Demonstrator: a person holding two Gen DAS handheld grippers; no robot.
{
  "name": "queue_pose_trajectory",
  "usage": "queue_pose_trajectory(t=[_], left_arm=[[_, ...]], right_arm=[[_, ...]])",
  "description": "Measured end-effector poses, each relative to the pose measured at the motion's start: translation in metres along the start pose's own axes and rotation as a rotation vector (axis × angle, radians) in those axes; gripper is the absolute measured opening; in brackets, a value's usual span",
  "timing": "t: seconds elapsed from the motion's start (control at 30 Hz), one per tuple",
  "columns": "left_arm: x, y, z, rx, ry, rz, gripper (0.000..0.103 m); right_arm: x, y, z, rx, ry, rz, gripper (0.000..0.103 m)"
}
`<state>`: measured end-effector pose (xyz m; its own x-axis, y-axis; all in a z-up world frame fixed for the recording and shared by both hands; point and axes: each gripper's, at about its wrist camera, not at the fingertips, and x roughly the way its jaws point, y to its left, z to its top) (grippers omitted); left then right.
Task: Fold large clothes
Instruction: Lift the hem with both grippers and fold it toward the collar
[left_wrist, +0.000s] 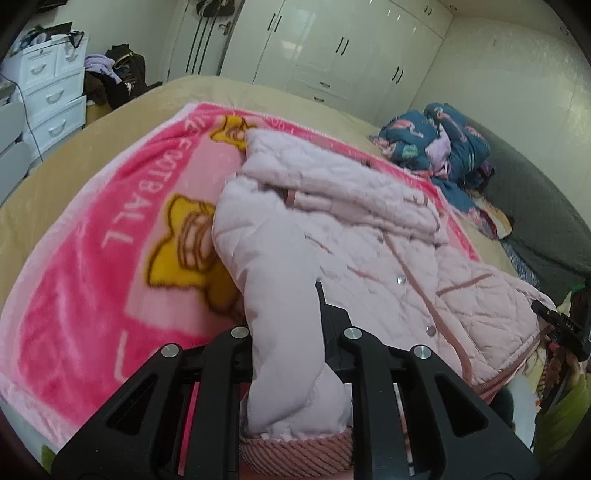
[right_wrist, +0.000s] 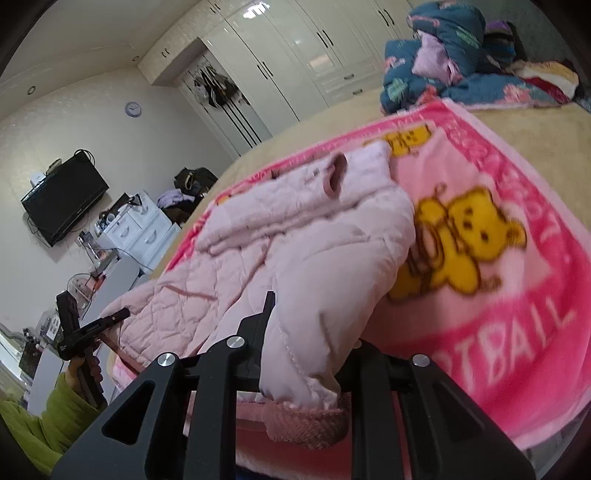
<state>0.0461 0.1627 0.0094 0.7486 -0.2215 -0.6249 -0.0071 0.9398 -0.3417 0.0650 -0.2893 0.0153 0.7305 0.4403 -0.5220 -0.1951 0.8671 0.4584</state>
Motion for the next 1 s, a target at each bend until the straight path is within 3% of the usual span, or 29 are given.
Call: queue_pose_trajectory(t=[0.17, 0.47, 1.0], left_arm=[[-0.003, -0.008, 0.024, 0.013, -0.043, -0.009, 0.009], [0.002, -0.017, 0.067, 0.007, -0.097, -0.024, 0.011], [0.035, -0.031, 0.121, 0.015, -0.106, 0.019, 0.013]], right_arm=[[0.001, -0.003, 0.031, 0.051, -0.048, 0.048, 0.017], [0.01, -0.01, 0.066, 0.099, -0.102, 0.053, 0.017], [0.045, -0.018, 0.108, 0.133, -0.121, 0.02, 0.018]])
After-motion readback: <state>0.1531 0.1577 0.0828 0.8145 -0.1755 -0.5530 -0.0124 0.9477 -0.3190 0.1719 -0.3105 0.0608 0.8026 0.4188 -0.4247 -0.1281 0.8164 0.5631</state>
